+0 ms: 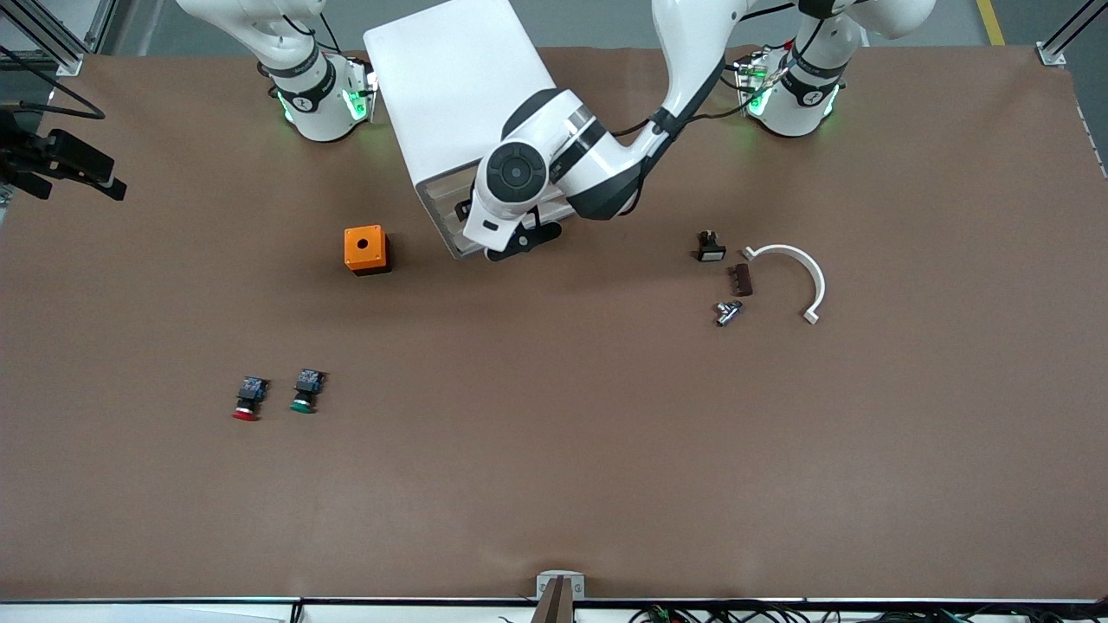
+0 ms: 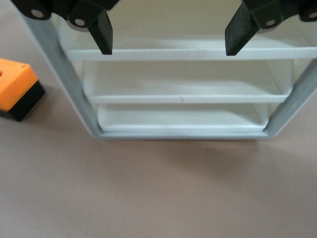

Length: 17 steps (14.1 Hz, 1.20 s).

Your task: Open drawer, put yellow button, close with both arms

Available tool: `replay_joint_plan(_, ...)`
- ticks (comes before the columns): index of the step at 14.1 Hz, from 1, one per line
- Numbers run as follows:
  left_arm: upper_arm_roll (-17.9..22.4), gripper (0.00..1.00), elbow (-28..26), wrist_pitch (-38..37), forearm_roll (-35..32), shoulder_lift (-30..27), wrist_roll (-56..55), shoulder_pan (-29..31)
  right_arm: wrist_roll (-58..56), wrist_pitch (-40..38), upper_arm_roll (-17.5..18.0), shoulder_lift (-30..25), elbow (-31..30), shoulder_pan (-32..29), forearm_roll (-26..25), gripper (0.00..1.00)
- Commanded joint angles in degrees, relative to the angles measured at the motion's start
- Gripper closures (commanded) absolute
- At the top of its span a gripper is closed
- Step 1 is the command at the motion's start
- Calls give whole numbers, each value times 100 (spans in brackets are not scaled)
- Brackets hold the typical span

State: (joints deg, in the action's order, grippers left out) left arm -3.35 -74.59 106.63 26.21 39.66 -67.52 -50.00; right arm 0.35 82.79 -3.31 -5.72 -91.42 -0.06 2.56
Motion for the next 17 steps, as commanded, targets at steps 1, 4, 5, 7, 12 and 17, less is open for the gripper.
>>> replay_joint_plan(1,28,0,-73,-2,69,-317,-7,262,53,115,-3,-386,-385,14,-45,0)
replay_joint_plan(4,28,0,-91,-37,-19,-520,-7,727,-26,106,-170,-403,-394,32,-36,0)
replay_joint_plan(5,28,0,-91,-37,-115,-573,-7,842,-26,115,-170,-403,-385,32,-45,0)
replay_joint_plan(7,28,0,-100,-107,-335,-661,-7,1053,-35,106,-170,-403,-385,23,-45,0)
replay_joint_plan(12,19,0,-74,-275,-441,-802,-33,1466,-35,71,-188,-403,-385,23,-194,0)
replay_joint_plan(17,19,0,-56,-292,-459,-1012,89,1967,-35,80,-179,-403,-385,15,-256,0)
